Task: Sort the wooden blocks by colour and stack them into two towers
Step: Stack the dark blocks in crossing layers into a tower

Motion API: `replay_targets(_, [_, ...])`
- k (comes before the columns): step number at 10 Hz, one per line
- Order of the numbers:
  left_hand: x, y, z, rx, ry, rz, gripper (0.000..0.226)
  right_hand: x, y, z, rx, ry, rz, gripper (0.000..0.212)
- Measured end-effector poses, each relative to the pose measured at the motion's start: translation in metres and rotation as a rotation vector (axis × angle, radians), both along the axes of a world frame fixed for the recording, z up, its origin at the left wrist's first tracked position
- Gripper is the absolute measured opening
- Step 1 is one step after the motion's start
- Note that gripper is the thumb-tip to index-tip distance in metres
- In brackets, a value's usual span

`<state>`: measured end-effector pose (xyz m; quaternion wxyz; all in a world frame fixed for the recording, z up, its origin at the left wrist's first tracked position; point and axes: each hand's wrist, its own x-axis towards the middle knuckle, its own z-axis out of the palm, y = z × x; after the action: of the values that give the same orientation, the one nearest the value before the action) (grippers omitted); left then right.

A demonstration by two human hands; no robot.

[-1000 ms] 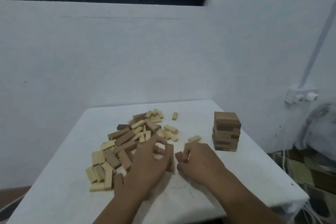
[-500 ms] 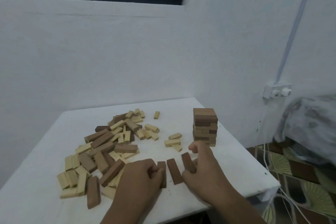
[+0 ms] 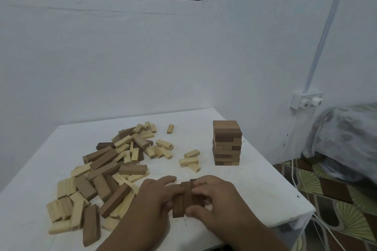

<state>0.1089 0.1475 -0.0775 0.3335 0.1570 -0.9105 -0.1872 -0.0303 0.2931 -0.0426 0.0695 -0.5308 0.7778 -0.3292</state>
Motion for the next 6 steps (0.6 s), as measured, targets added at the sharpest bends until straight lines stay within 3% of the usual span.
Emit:
replay_targets(1, [-0.002,0.002,0.005,-0.034,0.082,-0.056,0.035,0.0,-0.002,0.0,0.023,-0.024,0.003,0.041])
replay_targets(2, [0.008,0.019,0.042,0.128,-0.165,-0.09,0.038,-0.001,-0.002,0.001,0.029,0.001,0.018,0.034])
replay_targets(4, [0.008,0.013,0.029,0.217,-0.155,-0.138,0.041,-0.002,-0.002,-0.001,-0.006,0.065,0.086,0.022])
replay_targets(6, [0.003,0.007,0.02,0.282,-0.05,-0.145,0.025,-0.005,-0.002,-0.001,0.028,0.0,0.073,0.026])
